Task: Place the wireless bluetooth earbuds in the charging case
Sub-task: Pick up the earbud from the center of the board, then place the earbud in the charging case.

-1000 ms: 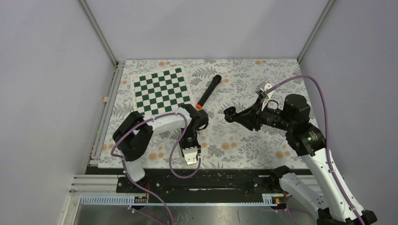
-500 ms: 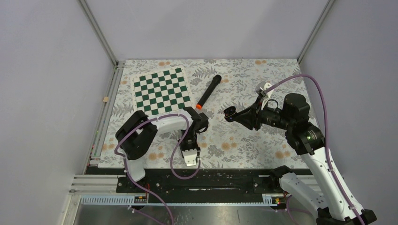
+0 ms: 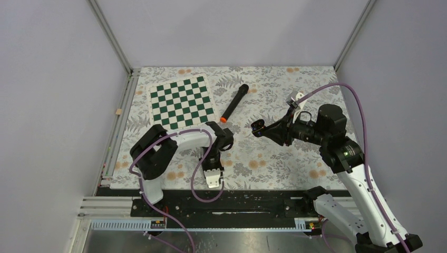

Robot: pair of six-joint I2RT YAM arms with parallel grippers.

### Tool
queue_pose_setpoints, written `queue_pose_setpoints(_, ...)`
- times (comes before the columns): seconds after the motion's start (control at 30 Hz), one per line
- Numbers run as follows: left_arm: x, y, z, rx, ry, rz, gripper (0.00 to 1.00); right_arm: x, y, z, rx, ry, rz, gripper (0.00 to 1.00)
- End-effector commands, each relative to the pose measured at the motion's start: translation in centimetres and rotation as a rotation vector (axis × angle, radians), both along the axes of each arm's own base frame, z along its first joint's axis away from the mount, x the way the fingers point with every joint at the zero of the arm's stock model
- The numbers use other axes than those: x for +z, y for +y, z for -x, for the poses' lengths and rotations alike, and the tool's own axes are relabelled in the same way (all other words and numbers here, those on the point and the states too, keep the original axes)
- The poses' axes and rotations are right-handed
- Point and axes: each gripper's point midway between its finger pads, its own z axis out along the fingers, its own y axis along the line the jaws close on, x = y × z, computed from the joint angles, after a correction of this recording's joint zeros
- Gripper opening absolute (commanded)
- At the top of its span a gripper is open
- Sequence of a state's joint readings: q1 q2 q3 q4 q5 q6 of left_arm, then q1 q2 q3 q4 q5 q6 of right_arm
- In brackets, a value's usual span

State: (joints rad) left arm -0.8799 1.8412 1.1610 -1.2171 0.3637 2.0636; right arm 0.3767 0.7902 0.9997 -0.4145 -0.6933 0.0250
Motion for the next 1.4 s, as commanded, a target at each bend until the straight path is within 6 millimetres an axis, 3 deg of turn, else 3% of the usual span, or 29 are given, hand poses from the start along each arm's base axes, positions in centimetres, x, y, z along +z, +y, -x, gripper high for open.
queue_pose_setpoints(0.0, -0.3, -1.0, 0.9, -0.355, 0.023, 0.174, 0.26, 2.2, 0.0, -0.1, 0.000, -0.056, -0.032, 0.00)
queue_pose_setpoints(0.27, -0.1, -1.4, 0.8, -0.306, 0.012, 0.183, 0.09, 1.9, 0.1, -0.2, 0.000, -0.051, -0.028, 0.00)
queue_pose_setpoints(0.37, 1.3, -1.9, 0.0, -0.193, -0.021, 0.178, 0.00, 1.8, 0.1, -0.3, 0.000, -0.050, -0.026, 0.00)
queue_pose_setpoints(0.43, 3.0, -2.3, -0.7, -0.087, -0.045, 0.208, 0.00, 1.6, 0.1, -0.5, -0.004, -0.056, -0.026, 0.00)
queue_pose_setpoints(0.6, 9.5, -4.0, -2.7, 0.249, -0.115, 0.345, 0.00, 1.0, 0.4, -1.7, -0.011, -0.089, -0.037, 0.00)
queue_pose_setpoints(0.8, 19.8, -6.3, -3.4, 0.607, -0.200, 0.704, 0.00, -0.2, 1.3, -4.2, -0.028, -0.148, -0.081, 0.00)
queue_pose_setpoints(0.9, 27.0, -7.5, -6.3, 0.872, -0.274, 1.038, 0.00, 0.0, 1.9, -6.0, -0.043, -0.188, -0.105, 0.00)
queue_pose_setpoints(1.0, 35.3, -6.9, -8.5, 1.054, -0.320, 1.423, 0.00, 0.8, 2.5, -7.4, -0.055, -0.198, -0.144, 0.00)
queue_pose_setpoints(1.07, 38.8, -6.8, -8.9, 1.123, -0.332, 1.545, 0.00, 1.5, 3.0, -7.9, -0.052, -0.206, -0.164, 0.00)
queue_pose_setpoints(1.17, 41.1, -6.8, -10.4, 1.287, -0.324, 1.569, 0.00, 2.4, 3.7, -8.0, -0.038, -0.241, -0.169, 0.00)
queue_pose_setpoints(1.37, 42.1, -7.0, -12.2, 1.491, -0.344, 1.525, 0.00, 3.8, 4.0, -7.0, -0.027, -0.316, -0.169, 0.00)
